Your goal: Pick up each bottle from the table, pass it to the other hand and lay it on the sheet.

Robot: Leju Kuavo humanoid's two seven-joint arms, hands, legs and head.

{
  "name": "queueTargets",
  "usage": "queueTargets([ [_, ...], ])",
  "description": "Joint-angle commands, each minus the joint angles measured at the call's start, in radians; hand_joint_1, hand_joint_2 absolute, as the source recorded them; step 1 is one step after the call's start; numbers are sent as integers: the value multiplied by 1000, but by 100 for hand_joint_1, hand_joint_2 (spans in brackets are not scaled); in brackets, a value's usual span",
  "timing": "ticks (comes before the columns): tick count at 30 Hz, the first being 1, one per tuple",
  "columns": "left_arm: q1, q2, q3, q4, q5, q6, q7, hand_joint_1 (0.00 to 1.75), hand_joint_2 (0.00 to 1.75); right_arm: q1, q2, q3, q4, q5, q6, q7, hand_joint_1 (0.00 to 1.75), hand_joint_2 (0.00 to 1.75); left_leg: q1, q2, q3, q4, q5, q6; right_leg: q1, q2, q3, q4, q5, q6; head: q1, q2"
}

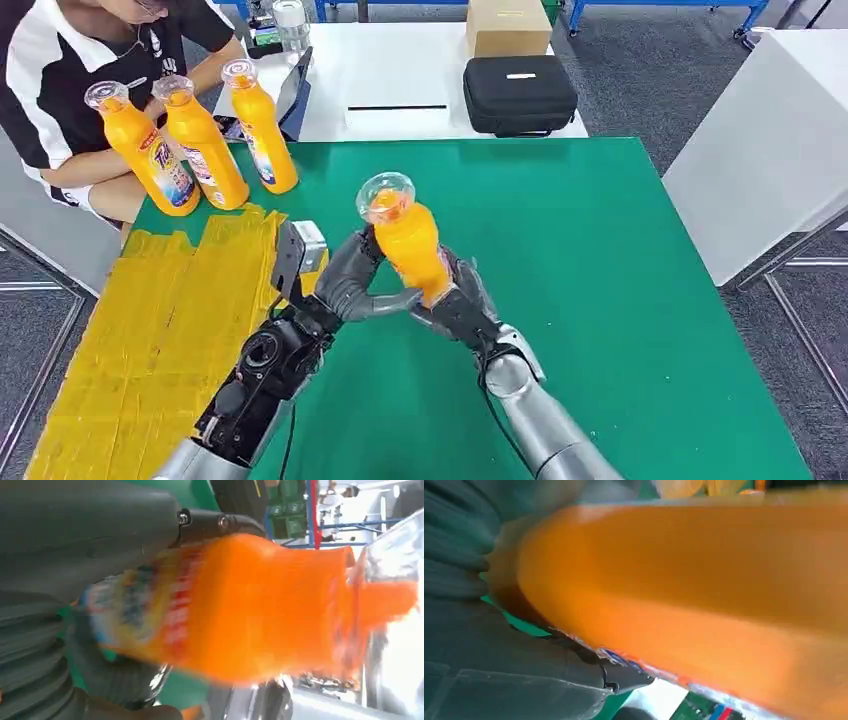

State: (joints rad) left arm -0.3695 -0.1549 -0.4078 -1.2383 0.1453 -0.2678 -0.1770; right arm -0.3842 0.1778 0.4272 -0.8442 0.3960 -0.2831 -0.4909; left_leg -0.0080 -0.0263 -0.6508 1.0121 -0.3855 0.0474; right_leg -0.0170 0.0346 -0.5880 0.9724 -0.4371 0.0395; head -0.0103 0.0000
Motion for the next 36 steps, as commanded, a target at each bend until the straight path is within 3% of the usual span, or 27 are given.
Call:
queueTargets([
  [1,-53,17,-57,105,5,6,-2,0,175,-48,8,78,100,5,-5,0,175,175,0,1,4,-1,-1,-2,1,-2,4,-1,-1,-1,-1,0],
  [16,-78,6,-52,183,-11,132,-47,0,175,-43,19,141,114,5,7,12,175,175,1,2,6,0,-3,-3,2,-3,6,-1,-2,-2,0,0],
  [17,-76,5,-50,180,-9,135,-50,49,175,-43,19,142,114,5,9,12,175,175,1,3,8,0,-4,-4,2,-3,8,-1,-3,-2,0,0],
  [18,-68,3,-42,164,-6,149,-66,141,175,-45,19,143,117,3,10,15,175,175,2,4,9,1,-4,-4,3,-3,9,-1,-3,-3,0,0],
  [19,-59,0,-31,146,8,163,-85,168,175,-45,18,142,118,0,10,15,175,175,1,2,4,0,-2,-2,1,-2,4,0,-1,-1,0,0],
  [20,-53,-2,-24,131,18,179,-94,175,175,-44,16,140,116,-5,8,13,175,175,1,2,6,0,-3,-3,2,-3,6,-1,-2,-2,0,0],
  [36,-47,-1,-18,119,50,200,-96,175,175,-43,8,134,113,-18,4,7,175,175,1,1,3,0,-2,-2,1,-2,4,0,-1,-1,-1,0],
])
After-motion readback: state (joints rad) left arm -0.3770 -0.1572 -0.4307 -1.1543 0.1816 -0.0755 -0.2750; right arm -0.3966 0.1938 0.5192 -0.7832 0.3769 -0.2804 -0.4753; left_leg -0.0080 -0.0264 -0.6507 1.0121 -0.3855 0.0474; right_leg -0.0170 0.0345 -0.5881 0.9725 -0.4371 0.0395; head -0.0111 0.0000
